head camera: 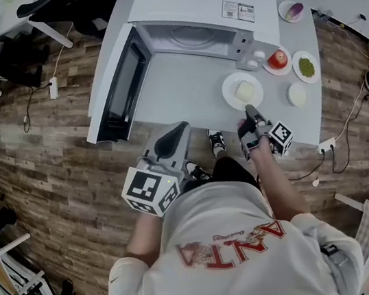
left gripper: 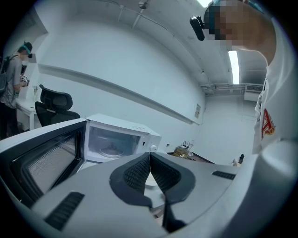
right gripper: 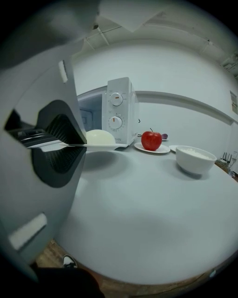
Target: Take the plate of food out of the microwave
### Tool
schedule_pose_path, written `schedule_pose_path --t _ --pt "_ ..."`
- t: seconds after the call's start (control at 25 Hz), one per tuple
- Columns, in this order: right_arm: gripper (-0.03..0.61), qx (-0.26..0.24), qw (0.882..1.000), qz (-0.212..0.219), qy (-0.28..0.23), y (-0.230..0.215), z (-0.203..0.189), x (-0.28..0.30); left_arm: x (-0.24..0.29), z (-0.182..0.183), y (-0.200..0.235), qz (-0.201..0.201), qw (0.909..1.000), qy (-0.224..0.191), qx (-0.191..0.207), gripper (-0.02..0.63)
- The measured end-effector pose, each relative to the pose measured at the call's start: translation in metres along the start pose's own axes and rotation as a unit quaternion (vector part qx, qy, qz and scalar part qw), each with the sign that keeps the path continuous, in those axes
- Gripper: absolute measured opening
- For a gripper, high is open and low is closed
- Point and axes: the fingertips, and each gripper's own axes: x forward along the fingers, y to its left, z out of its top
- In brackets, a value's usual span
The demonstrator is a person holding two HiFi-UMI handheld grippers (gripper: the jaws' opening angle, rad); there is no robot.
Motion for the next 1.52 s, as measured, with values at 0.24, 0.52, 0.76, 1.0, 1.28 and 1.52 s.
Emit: schedule_pose_path --t 0.24,0.52,0.76,1.0,1.28,1.52 --pt "0.018 0.01 1.0 -0.018 -0.007 -0.008 0.003 0.0 0.003 0.002 0.001 -0.003 1.0 0.0 0.001 0.009" --pt "0.025 0.019 1.0 -0.02 0.001 -0.01 0.002 0.006 0.005 -0.002 0.004 -0.001 1.0 0.003 -0.005 0.009" --pt "0.025 -0.008 1.0 -0.024 0.013 -0.012 0.005 0.013 0.005 -0.003 0.009 0.002 1.0 0.003 -0.009 0.009" --pt "0.059 -0.048 0.997 -0.048 0.034 -0.009 0.004 0.017 0.004 -0.003 0.012 0.002 0.9999 0.003 -0.012 0.009" --pt "0.164 -0.135 0.982 -0.101 0.083 -0.011 -0.004 0.015 0.003 -0.004 0.018 0.007 0.9998 0.003 -0.018 0.009" --pt "0.179 -0.203 0.956 -0.142 0.155 -0.015 -0.022 0.005 0.003 -0.003 0.017 0.004 0.9998 0.002 -0.018 0.009"
